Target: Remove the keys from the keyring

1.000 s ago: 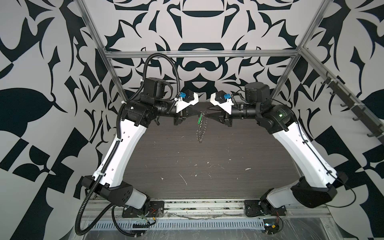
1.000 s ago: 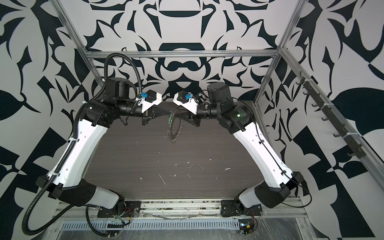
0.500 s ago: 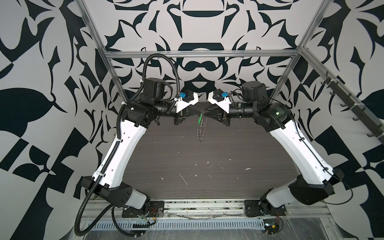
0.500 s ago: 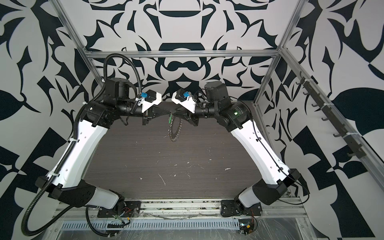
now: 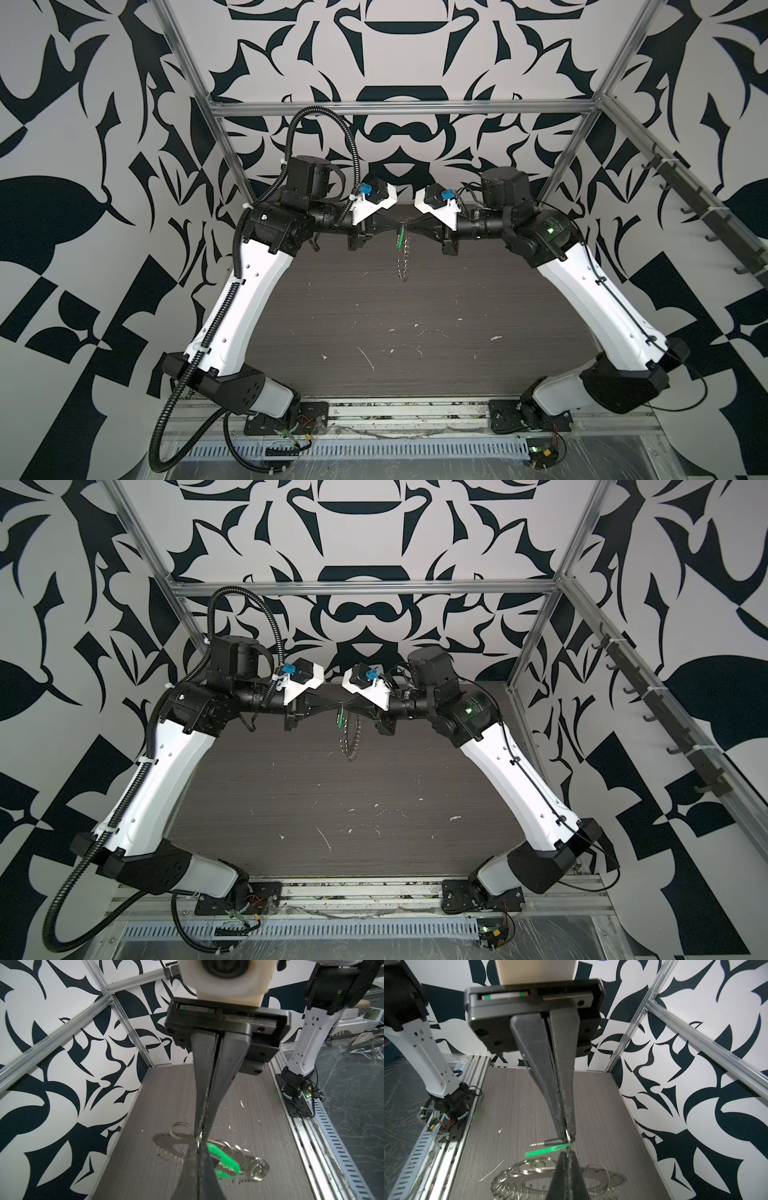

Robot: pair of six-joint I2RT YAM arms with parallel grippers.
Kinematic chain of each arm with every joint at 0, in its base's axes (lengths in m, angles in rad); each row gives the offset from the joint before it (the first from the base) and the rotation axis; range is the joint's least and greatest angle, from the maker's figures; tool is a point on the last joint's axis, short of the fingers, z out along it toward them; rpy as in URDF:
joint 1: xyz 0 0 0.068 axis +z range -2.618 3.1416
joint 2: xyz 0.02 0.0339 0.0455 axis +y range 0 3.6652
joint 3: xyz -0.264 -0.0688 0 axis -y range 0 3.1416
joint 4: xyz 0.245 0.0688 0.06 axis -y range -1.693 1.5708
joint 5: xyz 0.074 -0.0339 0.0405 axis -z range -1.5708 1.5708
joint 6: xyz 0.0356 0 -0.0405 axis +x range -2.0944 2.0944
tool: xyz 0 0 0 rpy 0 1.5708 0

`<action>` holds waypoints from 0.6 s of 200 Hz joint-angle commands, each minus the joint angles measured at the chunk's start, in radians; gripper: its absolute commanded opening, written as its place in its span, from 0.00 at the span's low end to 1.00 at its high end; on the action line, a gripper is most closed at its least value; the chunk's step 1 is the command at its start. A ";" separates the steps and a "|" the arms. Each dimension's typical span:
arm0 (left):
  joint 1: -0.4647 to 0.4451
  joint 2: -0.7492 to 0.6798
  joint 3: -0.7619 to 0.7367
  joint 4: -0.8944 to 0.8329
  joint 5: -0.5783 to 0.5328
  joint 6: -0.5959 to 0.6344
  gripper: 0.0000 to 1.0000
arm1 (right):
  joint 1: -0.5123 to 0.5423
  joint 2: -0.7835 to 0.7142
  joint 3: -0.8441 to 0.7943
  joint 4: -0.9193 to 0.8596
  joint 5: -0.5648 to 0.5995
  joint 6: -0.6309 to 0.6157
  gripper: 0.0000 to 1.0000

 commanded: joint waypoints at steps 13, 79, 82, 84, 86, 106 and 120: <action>0.043 0.011 0.061 -0.066 -0.008 -0.011 0.00 | -0.018 -0.100 -0.110 0.243 -0.071 0.061 0.00; 0.071 0.050 0.078 -0.099 -0.030 -0.040 0.00 | -0.023 -0.166 -0.233 0.434 -0.091 0.114 0.00; 0.071 0.050 0.078 -0.098 -0.031 -0.040 0.00 | -0.024 -0.170 -0.241 0.445 -0.090 0.116 0.00; 0.071 0.051 0.077 -0.097 -0.031 -0.040 0.00 | -0.025 -0.172 -0.246 0.452 -0.091 0.120 0.00; 0.071 0.050 0.078 -0.095 -0.031 -0.041 0.00 | -0.024 -0.175 -0.251 0.459 -0.091 0.122 0.00; 0.072 0.055 0.075 -0.085 -0.021 -0.053 0.00 | -0.026 -0.194 -0.299 0.537 -0.092 0.155 0.00; 0.071 0.060 0.076 -0.077 -0.011 -0.062 0.00 | -0.026 -0.197 -0.321 0.589 -0.097 0.178 0.00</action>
